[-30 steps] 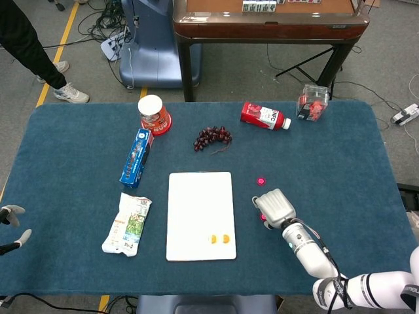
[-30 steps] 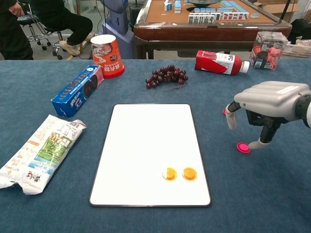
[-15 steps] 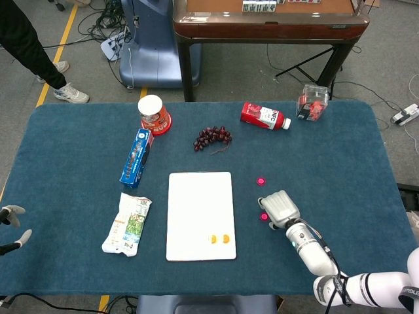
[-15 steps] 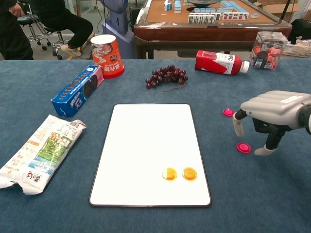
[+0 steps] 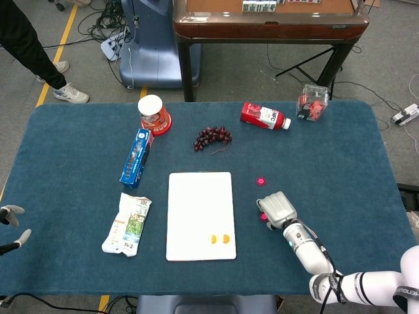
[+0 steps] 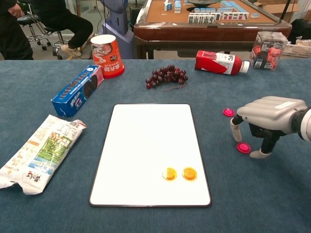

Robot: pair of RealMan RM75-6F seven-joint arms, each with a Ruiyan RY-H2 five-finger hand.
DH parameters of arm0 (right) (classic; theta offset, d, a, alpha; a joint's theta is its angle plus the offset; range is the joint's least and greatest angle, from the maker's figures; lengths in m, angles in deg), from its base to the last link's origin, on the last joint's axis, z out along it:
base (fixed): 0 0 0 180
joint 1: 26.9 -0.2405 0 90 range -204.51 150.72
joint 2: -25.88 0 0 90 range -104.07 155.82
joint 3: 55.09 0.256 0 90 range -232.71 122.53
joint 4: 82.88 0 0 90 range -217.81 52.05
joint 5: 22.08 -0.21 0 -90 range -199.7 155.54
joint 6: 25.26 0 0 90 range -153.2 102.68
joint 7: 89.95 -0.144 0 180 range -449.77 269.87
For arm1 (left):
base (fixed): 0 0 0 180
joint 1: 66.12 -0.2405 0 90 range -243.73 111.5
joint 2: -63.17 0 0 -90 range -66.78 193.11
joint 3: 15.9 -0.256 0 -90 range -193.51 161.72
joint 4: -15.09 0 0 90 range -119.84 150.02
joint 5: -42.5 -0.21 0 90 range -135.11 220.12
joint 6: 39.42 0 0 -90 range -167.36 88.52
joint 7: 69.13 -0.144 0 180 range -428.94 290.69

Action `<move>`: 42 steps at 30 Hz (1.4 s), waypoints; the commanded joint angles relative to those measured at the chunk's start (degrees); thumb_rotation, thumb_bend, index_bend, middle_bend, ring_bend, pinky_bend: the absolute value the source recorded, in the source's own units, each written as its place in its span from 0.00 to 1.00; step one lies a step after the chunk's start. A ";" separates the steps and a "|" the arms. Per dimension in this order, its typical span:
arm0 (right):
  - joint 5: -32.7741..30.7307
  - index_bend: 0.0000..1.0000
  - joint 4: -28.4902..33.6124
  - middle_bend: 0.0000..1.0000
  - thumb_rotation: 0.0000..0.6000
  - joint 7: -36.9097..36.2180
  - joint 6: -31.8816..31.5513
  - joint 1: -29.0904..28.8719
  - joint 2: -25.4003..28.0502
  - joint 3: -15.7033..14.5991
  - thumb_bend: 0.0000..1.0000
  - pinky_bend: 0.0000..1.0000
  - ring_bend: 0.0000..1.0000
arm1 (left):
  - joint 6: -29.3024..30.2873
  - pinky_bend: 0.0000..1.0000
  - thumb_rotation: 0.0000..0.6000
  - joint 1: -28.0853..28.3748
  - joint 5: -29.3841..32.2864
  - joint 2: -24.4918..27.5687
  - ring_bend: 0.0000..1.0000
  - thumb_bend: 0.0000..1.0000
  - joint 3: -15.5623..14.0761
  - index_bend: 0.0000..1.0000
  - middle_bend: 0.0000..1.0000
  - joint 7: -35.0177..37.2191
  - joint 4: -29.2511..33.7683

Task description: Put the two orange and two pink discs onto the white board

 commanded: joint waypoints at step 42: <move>-3.32 0.55 1.94 1.00 1.00 3.47 0.36 -6.62 -4.91 8.52 0.26 1.00 1.00 | -0.02 0.78 1.00 -0.11 0.33 0.27 0.49 0.24 0.16 0.49 0.58 0.82 -0.05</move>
